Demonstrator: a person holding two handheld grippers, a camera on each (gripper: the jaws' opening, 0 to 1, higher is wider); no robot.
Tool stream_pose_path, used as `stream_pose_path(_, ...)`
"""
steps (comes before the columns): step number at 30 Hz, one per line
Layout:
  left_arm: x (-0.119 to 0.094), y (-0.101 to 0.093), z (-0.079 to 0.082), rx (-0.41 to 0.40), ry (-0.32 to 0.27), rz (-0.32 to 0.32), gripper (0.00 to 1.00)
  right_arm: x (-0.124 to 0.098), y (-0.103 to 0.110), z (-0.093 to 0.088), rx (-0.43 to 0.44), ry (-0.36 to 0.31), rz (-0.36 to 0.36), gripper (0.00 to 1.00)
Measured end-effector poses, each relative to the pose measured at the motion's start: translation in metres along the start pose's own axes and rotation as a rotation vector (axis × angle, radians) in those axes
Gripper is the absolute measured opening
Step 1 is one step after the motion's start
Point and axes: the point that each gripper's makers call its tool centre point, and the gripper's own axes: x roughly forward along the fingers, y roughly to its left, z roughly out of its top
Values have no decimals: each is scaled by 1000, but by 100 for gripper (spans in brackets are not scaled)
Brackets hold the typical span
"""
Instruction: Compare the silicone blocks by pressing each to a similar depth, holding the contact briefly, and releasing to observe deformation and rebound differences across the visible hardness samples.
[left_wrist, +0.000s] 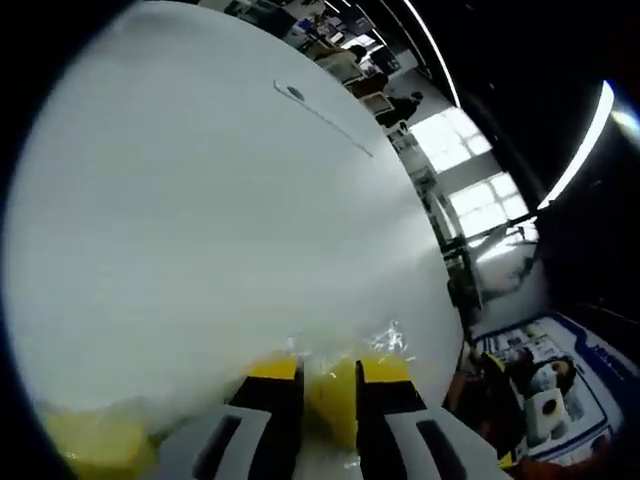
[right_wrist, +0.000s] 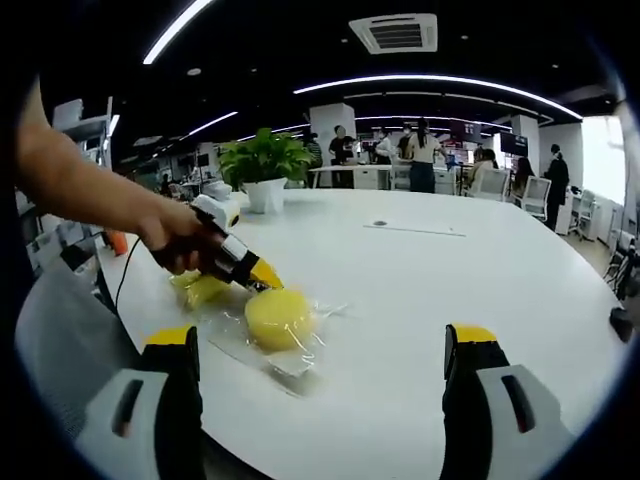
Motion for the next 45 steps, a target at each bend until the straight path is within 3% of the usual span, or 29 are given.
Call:
stream_pose_path(4,1,-2,0,46,-8,-8,0,0,0,-1,3,4,1,96)
stream_pose_path(15,-2,-8,-1,30,-33,-15,0,0,-1,-2,-2,7,-5,96)
stream_pose_path(18,-4,-12,6,156,-58,0,0,1,-1,-2,-2,7,-1,96)
stream_pose_path(20,-7,-15,9,176,-84,18,0,1,-1,-1,-4,9,0,96)
stream_pose_path(25,-14,-32,15,173,-114,-33,0,0,-1,-2,-2,9,-3,96)
stream_pose_path(31,-23,-48,20,282,-130,-44,0,1,0,-2,-4,11,0,96)
stream_pose_path(35,-34,-68,26,335,-172,-84,0,1,-1,-2,-4,12,-1,96)
stream_pose_path(38,-40,-79,34,427,-208,-88,0,1,-1,-2,0,12,0,96)
stream_pose_path(42,-45,-90,40,437,-229,-99,0,1,1,-2,-9,13,6,96)
stream_pose_path(45,-48,-98,42,501,-233,-99,0,1,-1,-2,-1,12,2,96)
